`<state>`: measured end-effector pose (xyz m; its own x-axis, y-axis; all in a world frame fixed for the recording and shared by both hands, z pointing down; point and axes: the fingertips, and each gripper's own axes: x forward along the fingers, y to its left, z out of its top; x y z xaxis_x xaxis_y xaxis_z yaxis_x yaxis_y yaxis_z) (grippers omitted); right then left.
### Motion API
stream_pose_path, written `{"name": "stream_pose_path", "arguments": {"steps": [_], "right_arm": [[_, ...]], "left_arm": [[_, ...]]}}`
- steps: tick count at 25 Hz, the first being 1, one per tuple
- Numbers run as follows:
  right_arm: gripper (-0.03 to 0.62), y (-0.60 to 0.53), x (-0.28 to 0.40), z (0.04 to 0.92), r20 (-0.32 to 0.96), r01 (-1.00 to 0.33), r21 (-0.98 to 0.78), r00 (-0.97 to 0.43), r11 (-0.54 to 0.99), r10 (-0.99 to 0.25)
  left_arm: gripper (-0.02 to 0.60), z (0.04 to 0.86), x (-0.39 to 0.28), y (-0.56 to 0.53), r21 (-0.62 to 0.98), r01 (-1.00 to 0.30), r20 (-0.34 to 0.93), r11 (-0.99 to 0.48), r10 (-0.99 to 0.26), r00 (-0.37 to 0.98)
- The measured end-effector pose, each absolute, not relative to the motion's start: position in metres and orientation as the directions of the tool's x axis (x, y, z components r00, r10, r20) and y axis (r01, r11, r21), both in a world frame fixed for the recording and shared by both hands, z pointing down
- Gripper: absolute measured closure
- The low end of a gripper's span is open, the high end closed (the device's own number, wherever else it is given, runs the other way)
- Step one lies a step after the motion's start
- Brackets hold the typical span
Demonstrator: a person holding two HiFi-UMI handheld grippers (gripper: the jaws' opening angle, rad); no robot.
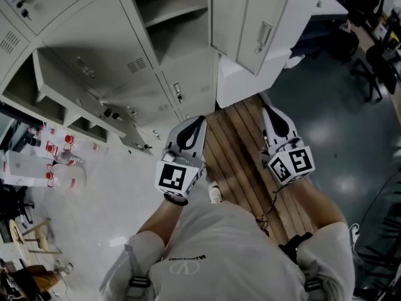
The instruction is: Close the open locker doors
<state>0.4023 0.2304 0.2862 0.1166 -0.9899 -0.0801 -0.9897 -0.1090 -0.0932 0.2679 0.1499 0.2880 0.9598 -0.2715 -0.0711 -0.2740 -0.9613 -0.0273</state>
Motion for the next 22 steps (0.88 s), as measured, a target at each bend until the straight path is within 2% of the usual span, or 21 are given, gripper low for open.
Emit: {"name": "stream_pose_path", "arguments": {"steps": [11,22], "right_arm": [[0.571,0.186,0.45,0.299,-0.054,-0.97,-0.074,0.234,-0.23,-0.971],[0.548,0.149,0.515,0.323,-0.023,-0.934,-0.081,0.351,-0.348,-0.936]], "left_arm": [[0.577,0.311,0.381,0.124,0.004,-0.064,-0.057,-0.998,-0.065,0.996],[0.575,0.344,0.483,0.101,0.003,0.061,0.0,-0.998,0.061,0.998]]}}
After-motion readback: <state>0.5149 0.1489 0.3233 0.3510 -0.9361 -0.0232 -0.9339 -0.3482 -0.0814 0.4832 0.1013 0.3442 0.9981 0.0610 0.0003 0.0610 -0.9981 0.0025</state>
